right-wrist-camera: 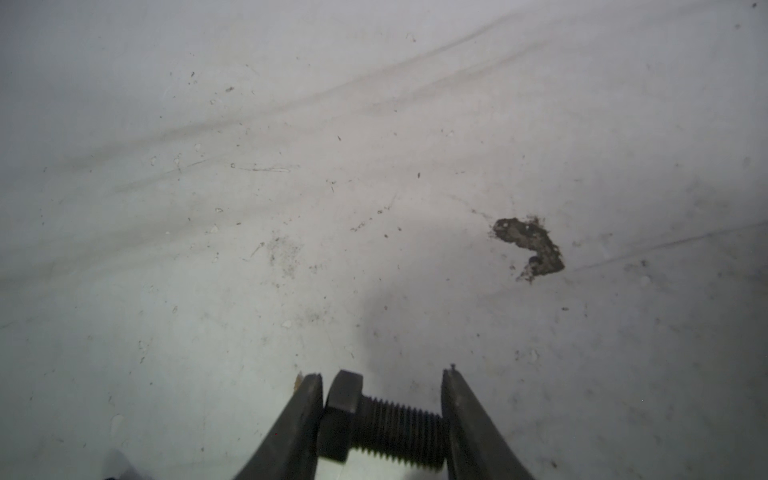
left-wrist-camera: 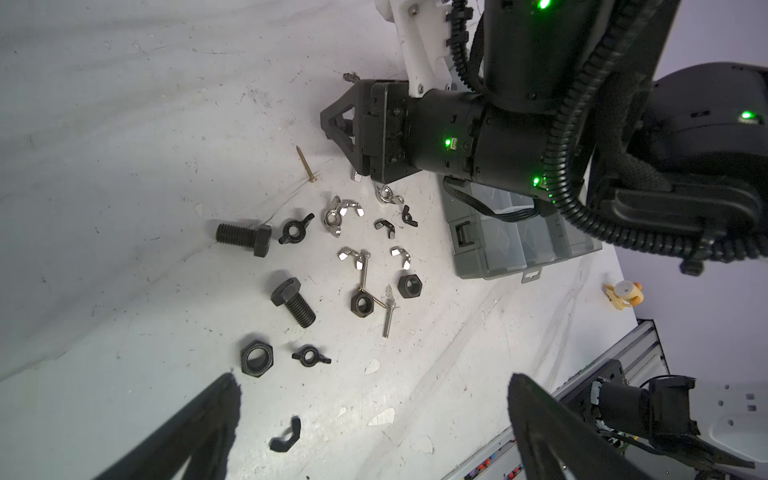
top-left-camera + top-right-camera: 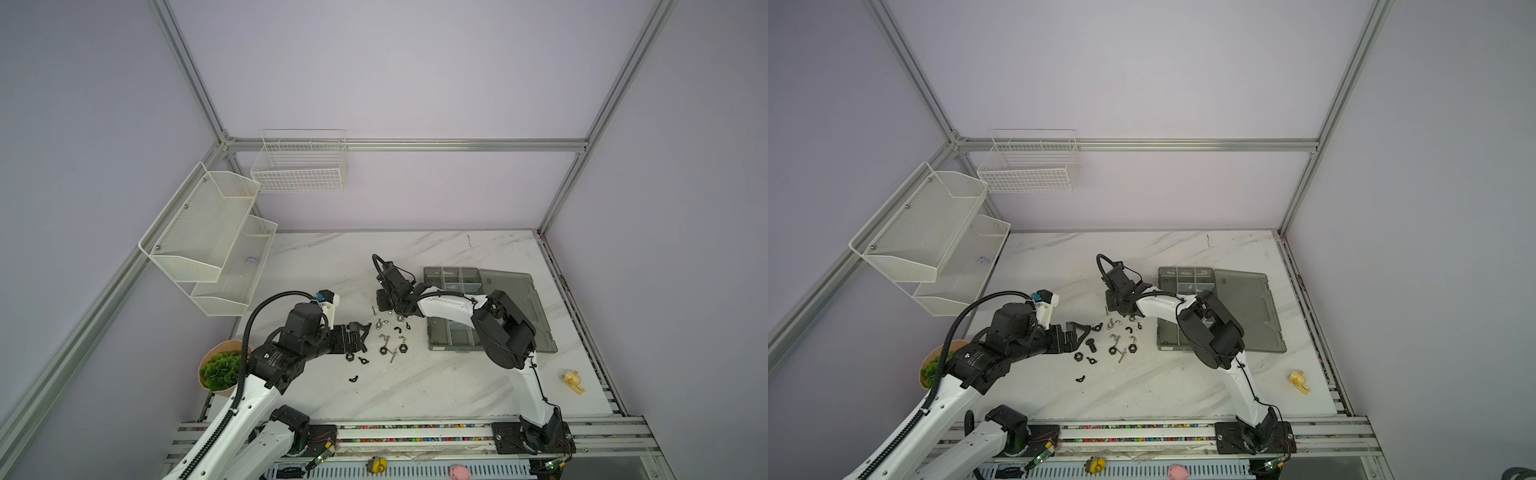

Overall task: Sort the screws and nuts into containers
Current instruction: 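Close the right gripper on the black hex bolt and lift it, then carry the black bolt with the right gripper over the grey organizer box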

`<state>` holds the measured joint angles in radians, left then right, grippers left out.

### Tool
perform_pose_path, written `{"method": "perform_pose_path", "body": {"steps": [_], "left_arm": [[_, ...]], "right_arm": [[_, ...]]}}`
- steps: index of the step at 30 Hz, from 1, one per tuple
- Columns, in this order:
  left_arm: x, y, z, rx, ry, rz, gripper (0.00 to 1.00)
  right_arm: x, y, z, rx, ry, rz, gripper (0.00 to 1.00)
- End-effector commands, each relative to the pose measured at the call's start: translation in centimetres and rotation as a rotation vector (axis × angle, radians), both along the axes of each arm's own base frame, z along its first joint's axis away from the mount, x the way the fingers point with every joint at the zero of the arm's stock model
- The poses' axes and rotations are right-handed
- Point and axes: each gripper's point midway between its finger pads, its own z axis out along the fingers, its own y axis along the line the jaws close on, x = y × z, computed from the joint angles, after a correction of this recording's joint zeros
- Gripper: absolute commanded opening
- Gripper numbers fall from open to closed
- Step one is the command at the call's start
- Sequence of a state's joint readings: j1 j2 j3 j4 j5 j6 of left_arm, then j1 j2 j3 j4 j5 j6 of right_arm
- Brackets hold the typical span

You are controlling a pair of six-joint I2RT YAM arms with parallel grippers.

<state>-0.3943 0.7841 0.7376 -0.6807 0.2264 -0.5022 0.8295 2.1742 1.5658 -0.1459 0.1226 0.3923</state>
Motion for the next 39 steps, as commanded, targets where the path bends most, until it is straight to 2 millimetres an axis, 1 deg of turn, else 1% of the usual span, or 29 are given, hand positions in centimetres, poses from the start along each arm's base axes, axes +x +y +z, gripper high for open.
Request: {"method": "perform_pose_path", "body": {"steps": [1,5,8,14,19,29,32,35,39], "left_arm": [[1.4,-1.4,1.3,0.002,-0.103,-0.088,1.0],[3.0,-2.9,2.2,0.016,-0.142,-0.169,1.0],[3.9,-3.6,2.6,0.035,-0.15,-0.215,1.0],[5.2,-4.6,2.7,0.06,-0.18,-0.277,1.0],[5.3,-4.9,2.4,0.092,-0.23,-0.336,1.0],[4.0,-5.6,4.5,0.071,-0.305,-0.428,1.0],[4.1,-5.8,4.9,0.07,-0.329,-0.435,1.0],[4.5,-6.1,5.9,0.066,-0.349,-0.449,1.0],[5.5,-6.7,7.2,0.073,-0.376,-0.467,1.0]], "right_arm": [[1.1,0.5,1.9,0.031,-0.046,0.012,0.36],[1.5,-0.1,3.3,0.05,-0.069,0.014,0.36],[1.8,-0.9,4.2,0.056,-0.079,0.014,0.35],[2.3,-2.5,6.0,0.062,-0.11,0.002,0.34],[2.6,-3.5,7.6,0.079,-0.131,0.003,0.34],[2.9,-6.2,10.8,0.116,-0.161,-0.027,0.33],[3.0,-7.6,11.9,0.128,-0.174,-0.049,0.33],[3.0,-9.2,13.3,0.135,-0.197,-0.075,0.33],[3.1,-11.5,14.6,0.139,-0.213,-0.11,0.33]]}}
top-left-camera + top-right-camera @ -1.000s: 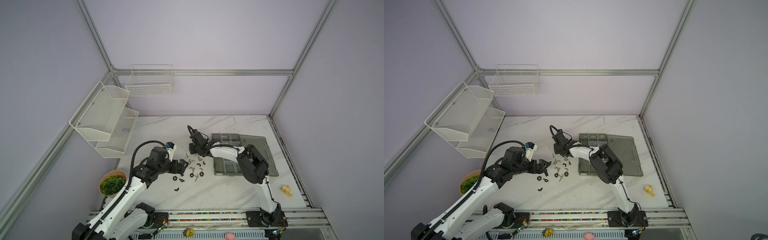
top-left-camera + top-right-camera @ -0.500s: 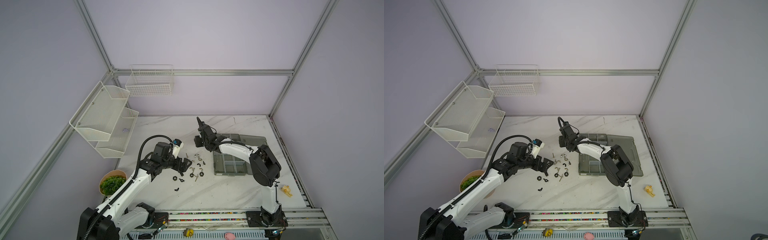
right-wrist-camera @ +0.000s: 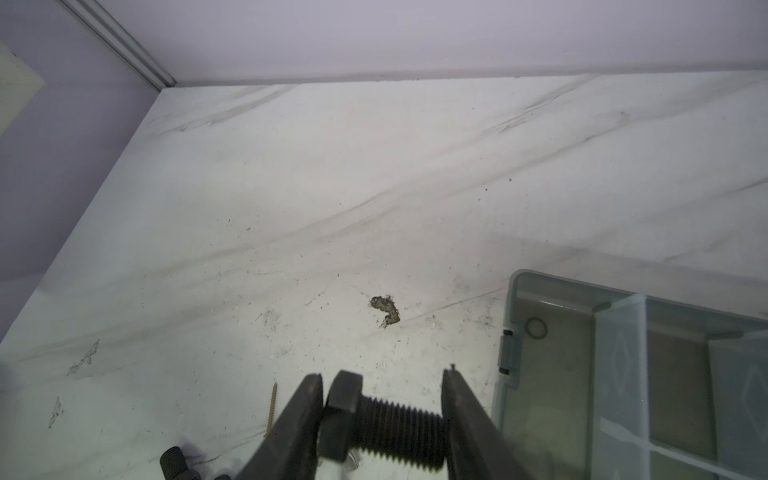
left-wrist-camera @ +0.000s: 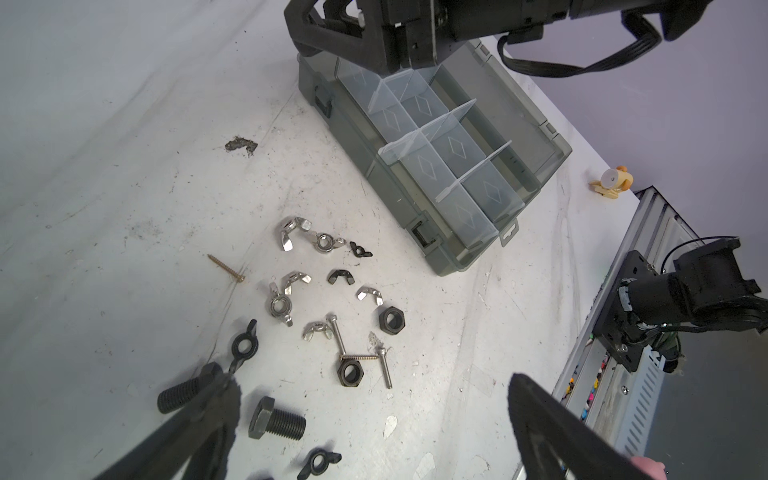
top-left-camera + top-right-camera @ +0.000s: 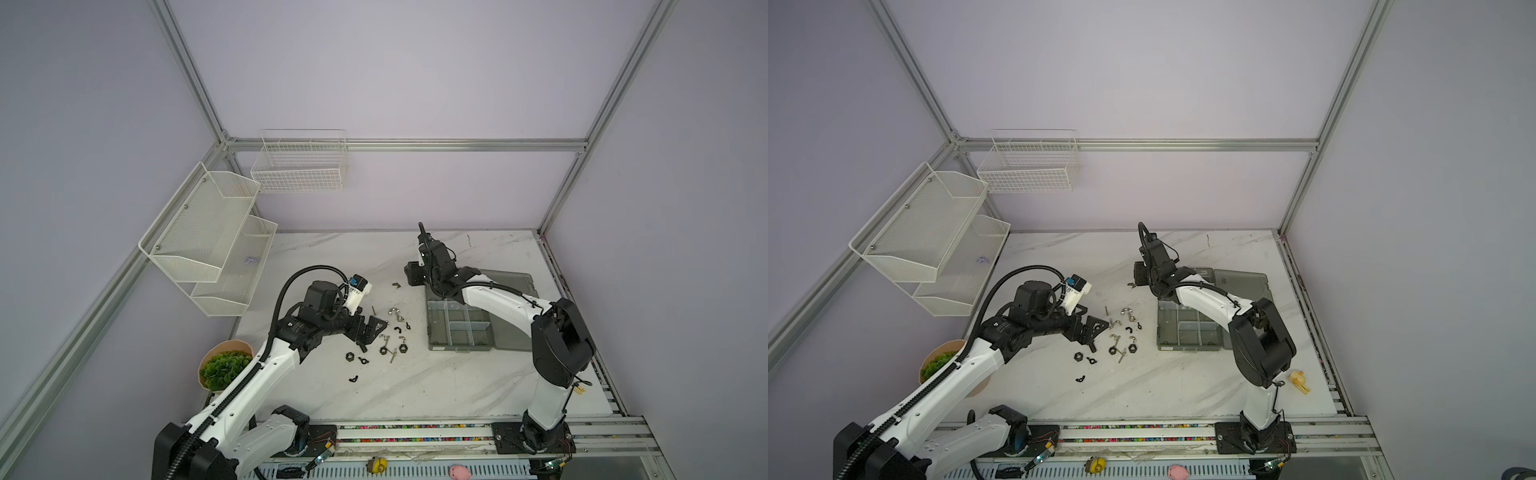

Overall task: Sort the screws and nuts into containers
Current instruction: 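Carry the black bolt with the right gripper over the grey organizer box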

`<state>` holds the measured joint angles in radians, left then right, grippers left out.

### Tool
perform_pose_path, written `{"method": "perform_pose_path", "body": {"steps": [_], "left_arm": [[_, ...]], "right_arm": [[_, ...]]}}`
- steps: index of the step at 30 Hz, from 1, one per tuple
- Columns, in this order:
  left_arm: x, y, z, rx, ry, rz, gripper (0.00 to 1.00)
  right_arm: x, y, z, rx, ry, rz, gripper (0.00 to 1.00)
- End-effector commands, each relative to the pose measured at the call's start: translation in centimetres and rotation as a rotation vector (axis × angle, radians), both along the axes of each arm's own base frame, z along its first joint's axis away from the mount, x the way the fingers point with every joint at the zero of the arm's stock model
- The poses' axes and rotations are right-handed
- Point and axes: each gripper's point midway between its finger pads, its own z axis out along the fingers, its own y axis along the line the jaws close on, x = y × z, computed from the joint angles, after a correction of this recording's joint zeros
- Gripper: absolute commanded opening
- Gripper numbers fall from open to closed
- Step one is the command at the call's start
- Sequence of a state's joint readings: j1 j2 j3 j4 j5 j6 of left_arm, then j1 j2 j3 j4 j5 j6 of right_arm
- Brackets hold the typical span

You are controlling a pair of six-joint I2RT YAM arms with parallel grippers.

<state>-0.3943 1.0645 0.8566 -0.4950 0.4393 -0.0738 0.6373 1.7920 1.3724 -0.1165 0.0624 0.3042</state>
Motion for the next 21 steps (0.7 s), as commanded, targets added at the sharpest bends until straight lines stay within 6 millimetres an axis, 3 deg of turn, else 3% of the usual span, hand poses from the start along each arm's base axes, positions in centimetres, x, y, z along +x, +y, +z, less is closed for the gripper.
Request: {"method": "perform_pose_path", "body": {"steps": [1,6,11,17,21], "left_arm": [[1.6,-1.4,5.9,-0.046,-0.156,-0.064,1.0],[2.8,-2.2,6.3,-0.03,-0.16,-0.099,1.0],[2.8,-2.9,4.5,-0.022,-0.123,-0.15,1.0],[1.7,-4.1,3.3,-0.105,-0.05,-0.203,1.0],[1.8,-4.0,3.3,-0.097,-0.061,-0.19,1.0]], "right_arm": [[0.3,-2.0,2.3,0.022,-0.045,-0.035,0.33],[0.3,-4.7,3.2,0.023,-0.057,-0.082,0.33],[0.4,-7.1,3.4,0.007,-0.052,-0.125,0.33],[0.6,-8.8,2.1,-0.027,-0.021,-0.167,0.33],[0.5,-8.7,-0.2,-0.033,0.029,-0.166,0.33]]}}
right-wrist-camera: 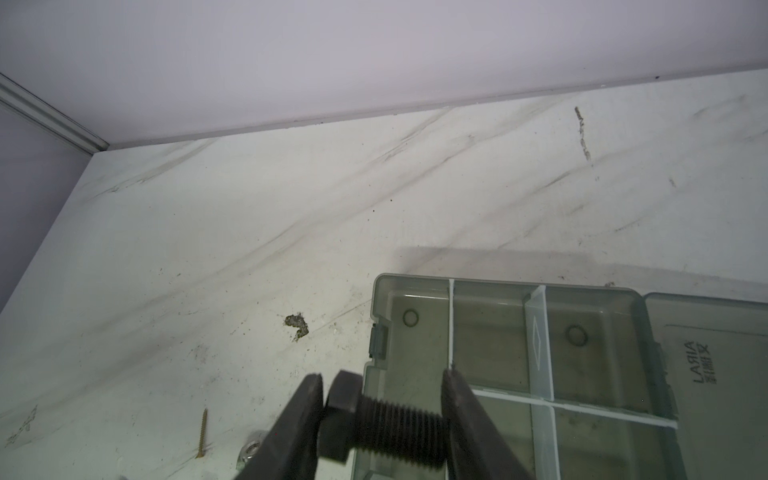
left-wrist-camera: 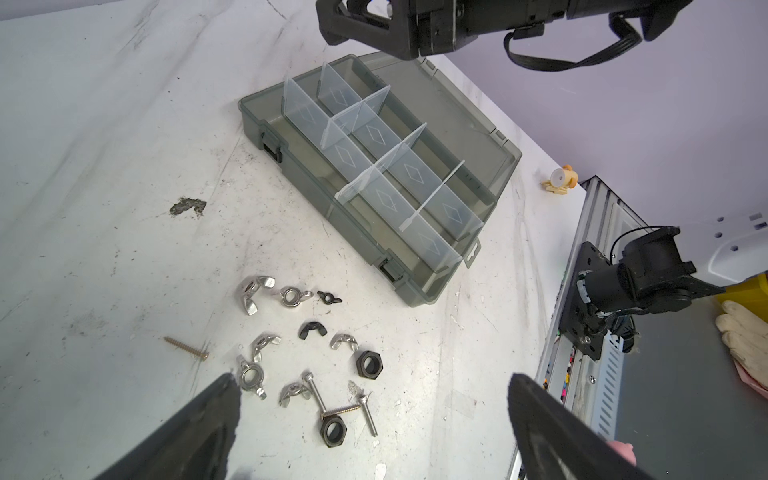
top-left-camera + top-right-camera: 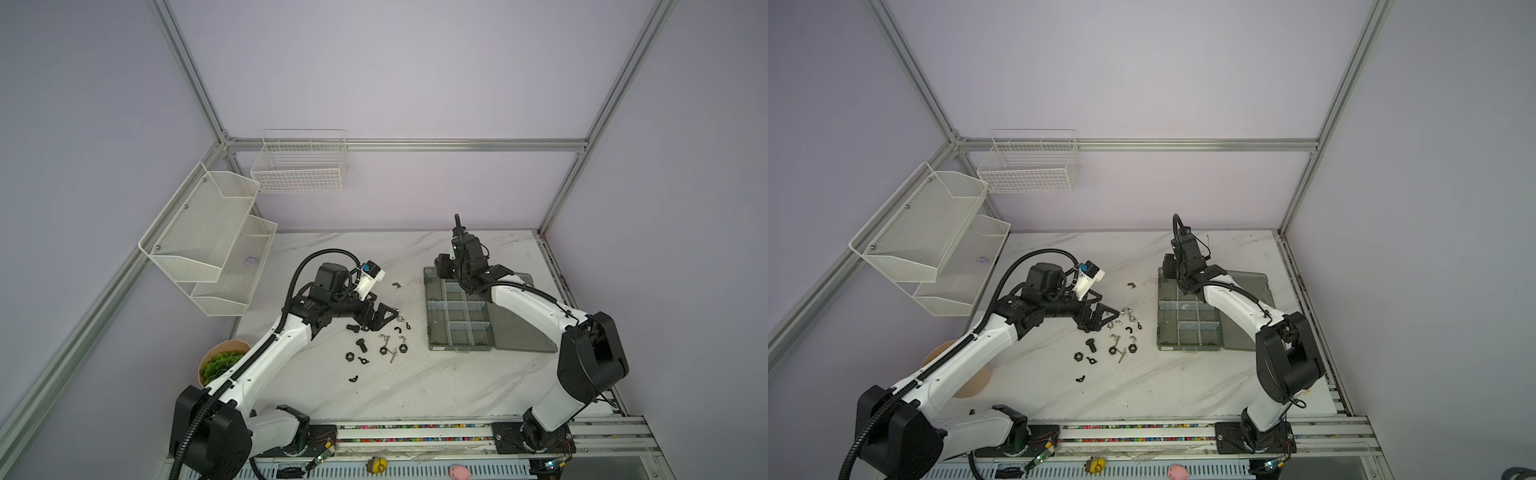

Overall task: Sort the screws and nuts into containers
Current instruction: 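Carry the black bolt with the right gripper over the grey organizer box, then lower the bolt into the nearest compartment and open the right gripper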

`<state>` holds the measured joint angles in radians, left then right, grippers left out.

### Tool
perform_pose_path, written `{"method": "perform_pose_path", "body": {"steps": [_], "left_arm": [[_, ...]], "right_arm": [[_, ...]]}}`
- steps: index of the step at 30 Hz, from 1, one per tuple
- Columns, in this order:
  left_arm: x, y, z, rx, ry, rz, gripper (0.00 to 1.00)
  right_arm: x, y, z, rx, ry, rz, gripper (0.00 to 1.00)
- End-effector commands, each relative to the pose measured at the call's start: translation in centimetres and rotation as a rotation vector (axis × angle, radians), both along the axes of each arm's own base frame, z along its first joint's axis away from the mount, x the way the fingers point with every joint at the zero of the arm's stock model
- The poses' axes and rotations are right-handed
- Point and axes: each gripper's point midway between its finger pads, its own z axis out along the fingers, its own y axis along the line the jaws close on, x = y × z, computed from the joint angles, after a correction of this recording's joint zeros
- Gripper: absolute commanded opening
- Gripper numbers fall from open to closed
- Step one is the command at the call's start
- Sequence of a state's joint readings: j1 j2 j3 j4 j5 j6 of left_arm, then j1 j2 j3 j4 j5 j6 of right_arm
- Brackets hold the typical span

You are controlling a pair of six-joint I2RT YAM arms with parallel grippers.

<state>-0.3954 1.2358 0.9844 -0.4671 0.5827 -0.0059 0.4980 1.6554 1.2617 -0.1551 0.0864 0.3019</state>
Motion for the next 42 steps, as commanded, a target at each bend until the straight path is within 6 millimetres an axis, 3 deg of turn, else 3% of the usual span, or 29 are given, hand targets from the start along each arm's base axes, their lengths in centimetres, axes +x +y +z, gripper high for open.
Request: {"method": "perform_pose_path", "body": {"steps": [1,6,18,42], "left_arm": [[-0.1,-0.8,2.0,-0.048,-0.059,-0.039,1.0],[-0.3,-0.7,1.9,-0.047,-0.059,-0.035,1.0],[-0.2,-0.6,1.8,-0.04,-0.063,-0.026,1.0],[-0.3,-0.5,2.3,-0.044,-0.079,-0.023,1.0]], "right_arm": [[-0.2,-0.2,-2.0,-0.013,0.041,-0.003,0.33],[-0.1,0.4,-4.9,-0.011,0.078,0.017,0.32],[0.2,0.7,-8.4,-0.026,0.128,0.019,0.32],[0.1,0.6,-11.5,-0.046,0.173,0.01,0.31]]}}
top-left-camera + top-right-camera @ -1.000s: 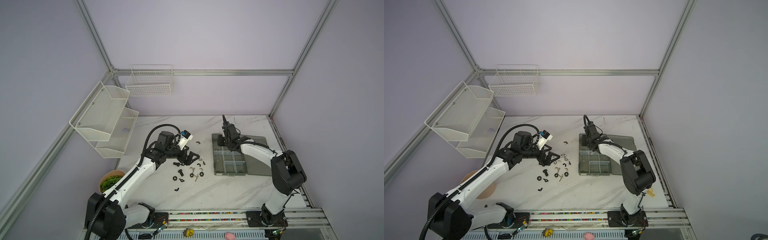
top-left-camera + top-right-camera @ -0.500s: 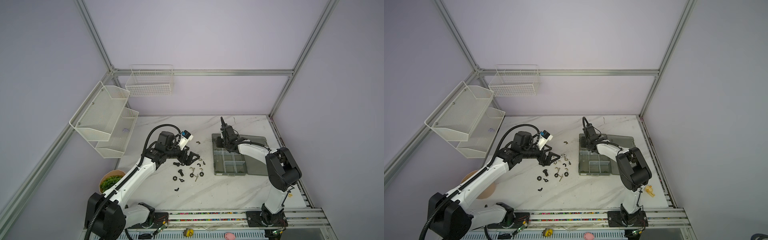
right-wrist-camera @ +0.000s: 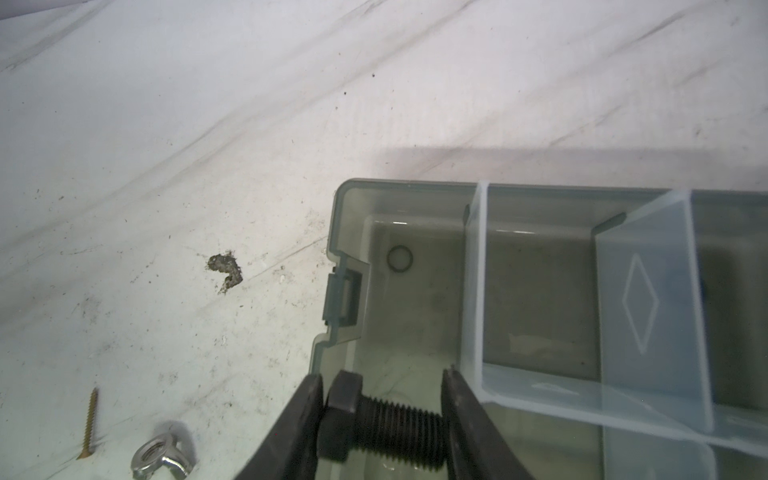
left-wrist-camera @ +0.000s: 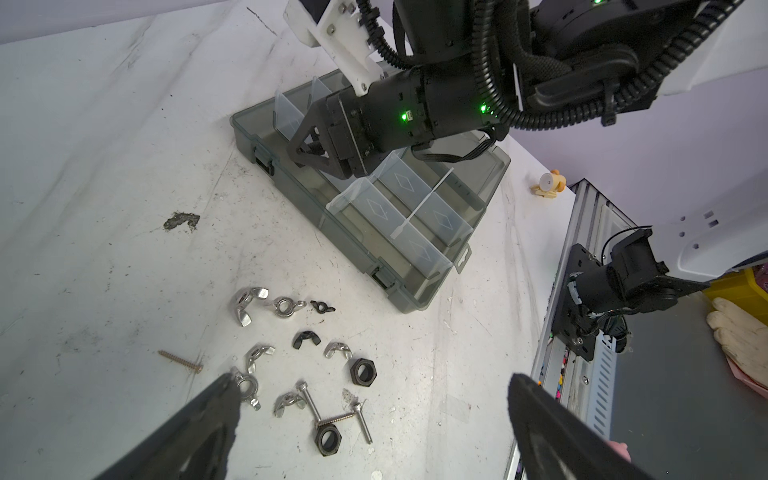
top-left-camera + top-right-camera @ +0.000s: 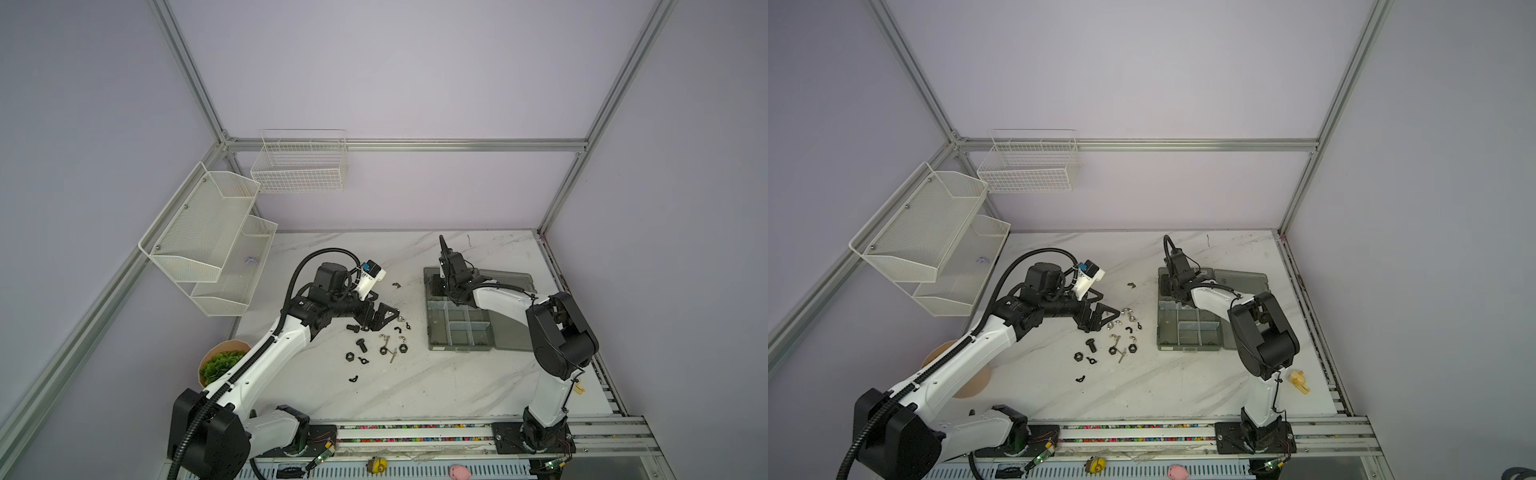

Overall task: Sort the screws and nuts into containers
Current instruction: 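Lower the bolt into the nearest compartment and open the right gripper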

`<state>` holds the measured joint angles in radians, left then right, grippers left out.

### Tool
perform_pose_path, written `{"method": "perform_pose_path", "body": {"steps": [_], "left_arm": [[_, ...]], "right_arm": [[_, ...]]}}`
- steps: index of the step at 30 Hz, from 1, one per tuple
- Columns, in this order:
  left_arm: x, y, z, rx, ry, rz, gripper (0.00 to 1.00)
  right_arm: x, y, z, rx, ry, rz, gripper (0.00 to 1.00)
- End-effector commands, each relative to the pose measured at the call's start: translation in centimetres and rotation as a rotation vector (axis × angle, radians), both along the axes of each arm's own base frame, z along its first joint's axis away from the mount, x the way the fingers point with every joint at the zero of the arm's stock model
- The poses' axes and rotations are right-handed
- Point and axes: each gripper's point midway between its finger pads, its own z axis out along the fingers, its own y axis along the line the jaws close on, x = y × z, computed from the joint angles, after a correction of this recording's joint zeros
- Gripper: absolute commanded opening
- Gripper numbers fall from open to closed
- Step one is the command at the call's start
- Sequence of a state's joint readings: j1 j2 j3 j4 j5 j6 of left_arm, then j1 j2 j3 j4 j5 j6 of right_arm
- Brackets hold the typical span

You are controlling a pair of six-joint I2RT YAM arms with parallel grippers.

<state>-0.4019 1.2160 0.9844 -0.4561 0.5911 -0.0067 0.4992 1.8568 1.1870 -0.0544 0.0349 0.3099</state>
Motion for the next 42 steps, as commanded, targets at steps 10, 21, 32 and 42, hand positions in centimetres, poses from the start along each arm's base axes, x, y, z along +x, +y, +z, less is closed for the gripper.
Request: {"method": "perform_pose_path", "body": {"steps": [10,21,32,42], "left_arm": [[-0.1,-0.3,1.4,-0.028,-0.053,-0.008,1.0],[0.0,-0.3,1.3,-0.027,-0.047,-0.007,1.0],[-0.1,-0.4,1.4,-0.029,-0.049,-0.007,1.0],[-0.3,-0.4,1.7,-0.033,-0.058,-0.013,1.0]], "right_arm": [[0.5,-0.5,-2.3,-0.026,0.029,-0.036,0.31],[0.6,-0.9,-2.6,-0.048,0.029,-0.047,0.33],[0.5,-1.0,-1.5,-0.042,0.015,-0.047,0.37],[0.5,-1.2,-1.3,-0.052,0.014,-0.055,0.41]]}}
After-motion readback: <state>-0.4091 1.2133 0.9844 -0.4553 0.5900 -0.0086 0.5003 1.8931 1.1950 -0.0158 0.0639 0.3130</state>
